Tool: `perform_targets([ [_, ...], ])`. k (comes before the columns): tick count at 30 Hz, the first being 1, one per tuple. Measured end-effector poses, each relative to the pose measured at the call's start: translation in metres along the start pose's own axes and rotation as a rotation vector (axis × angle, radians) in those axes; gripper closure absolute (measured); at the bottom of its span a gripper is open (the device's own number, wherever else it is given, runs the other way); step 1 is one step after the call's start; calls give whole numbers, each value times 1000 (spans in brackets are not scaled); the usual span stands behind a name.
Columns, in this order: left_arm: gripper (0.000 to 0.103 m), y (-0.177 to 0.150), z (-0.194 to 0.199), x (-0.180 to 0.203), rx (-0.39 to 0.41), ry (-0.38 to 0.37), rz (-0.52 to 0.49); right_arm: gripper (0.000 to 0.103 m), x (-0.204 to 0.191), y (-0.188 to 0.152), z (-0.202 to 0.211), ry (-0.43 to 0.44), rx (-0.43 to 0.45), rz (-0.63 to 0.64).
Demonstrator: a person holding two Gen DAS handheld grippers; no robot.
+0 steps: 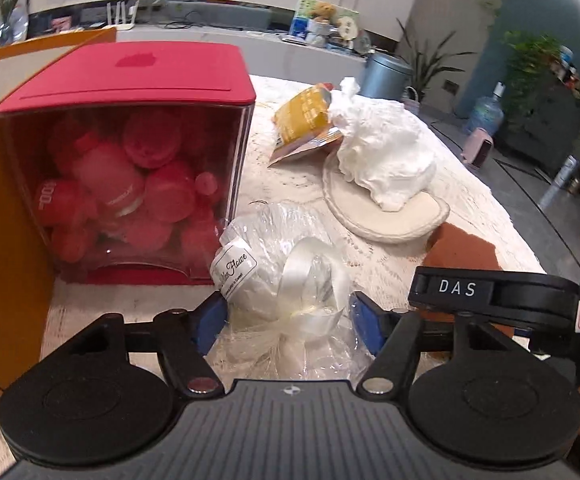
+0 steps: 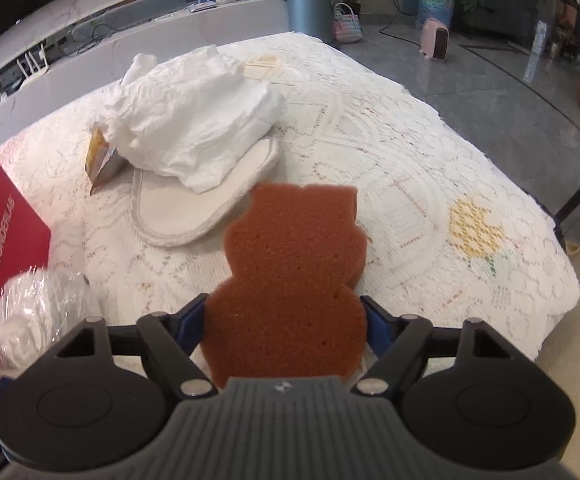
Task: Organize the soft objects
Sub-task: 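Lift the gift and sponge with both tools and carry them toward the shoebox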
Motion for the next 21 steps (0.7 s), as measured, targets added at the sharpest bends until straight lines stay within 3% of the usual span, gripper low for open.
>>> perform_targets([
  [5,46,-1,11,0,-18,-51,-18,28,4,-1,3,16,13,-23],
  [12,47,-4,30,3,37,-70,-122,30,10,0,11,61,48,-63],
  [16,48,-5,48,8,137,-65,-248,30,12,-3,19,68,83,-104],
  [21,48,-3,74,13,207,-91,-287,30,5,-3,32,76,134,-87],
])
Point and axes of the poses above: each gripper's, at about its wrist camera, not at the fingertips, and z roughly against the way its jaws point, x to its right, y to its top, the point moved 5 cm from there along -z, roughly the way its jaws point, and after that the axes turned 13 degrees about z, right-handed, at the moved point
